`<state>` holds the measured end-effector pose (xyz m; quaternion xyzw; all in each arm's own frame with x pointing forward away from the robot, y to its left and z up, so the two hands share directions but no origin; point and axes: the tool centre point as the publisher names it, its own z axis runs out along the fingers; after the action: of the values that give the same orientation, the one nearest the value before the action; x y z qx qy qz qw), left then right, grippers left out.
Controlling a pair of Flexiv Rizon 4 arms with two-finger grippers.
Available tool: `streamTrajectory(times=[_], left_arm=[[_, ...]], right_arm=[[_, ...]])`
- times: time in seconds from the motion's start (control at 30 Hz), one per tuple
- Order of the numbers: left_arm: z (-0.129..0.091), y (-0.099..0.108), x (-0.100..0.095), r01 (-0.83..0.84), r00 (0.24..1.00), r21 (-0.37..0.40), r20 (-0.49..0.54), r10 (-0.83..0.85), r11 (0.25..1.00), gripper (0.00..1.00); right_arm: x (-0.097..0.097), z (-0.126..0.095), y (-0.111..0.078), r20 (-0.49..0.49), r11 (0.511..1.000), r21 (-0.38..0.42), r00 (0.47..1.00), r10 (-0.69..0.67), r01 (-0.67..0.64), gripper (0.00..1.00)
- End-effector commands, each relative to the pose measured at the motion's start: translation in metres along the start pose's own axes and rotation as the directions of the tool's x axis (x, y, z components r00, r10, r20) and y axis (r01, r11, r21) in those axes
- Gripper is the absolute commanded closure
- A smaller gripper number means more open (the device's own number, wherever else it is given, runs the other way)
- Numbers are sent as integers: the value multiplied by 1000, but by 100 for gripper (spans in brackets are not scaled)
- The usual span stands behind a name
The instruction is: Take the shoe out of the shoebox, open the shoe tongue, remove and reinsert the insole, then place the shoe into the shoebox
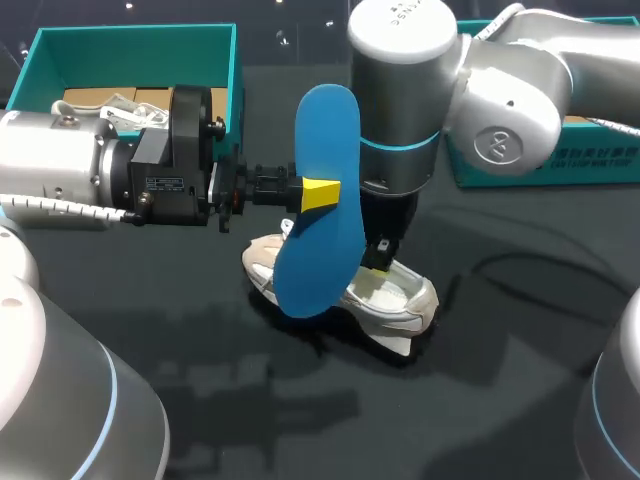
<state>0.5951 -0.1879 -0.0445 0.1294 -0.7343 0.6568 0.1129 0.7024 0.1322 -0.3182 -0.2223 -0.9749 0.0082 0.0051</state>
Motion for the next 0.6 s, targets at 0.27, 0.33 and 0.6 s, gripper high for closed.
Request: streamTrajectory(times=[0.27,0.33,0.6], left_arm=[[2,1,0,0,1000,2,1,0,1000,100],[2,1,0,0,1000,2,1,0,1000,100],[2,1,0,0,1000,2,1,0,1000,100]], right_arm=[[3,10,-17,-69,784,-35,784,617,-620,100],[5,9,-23,-57,698,-23,698,714,-716,100],[6,7,-25,22,657,-30,657,754,-753,100]])
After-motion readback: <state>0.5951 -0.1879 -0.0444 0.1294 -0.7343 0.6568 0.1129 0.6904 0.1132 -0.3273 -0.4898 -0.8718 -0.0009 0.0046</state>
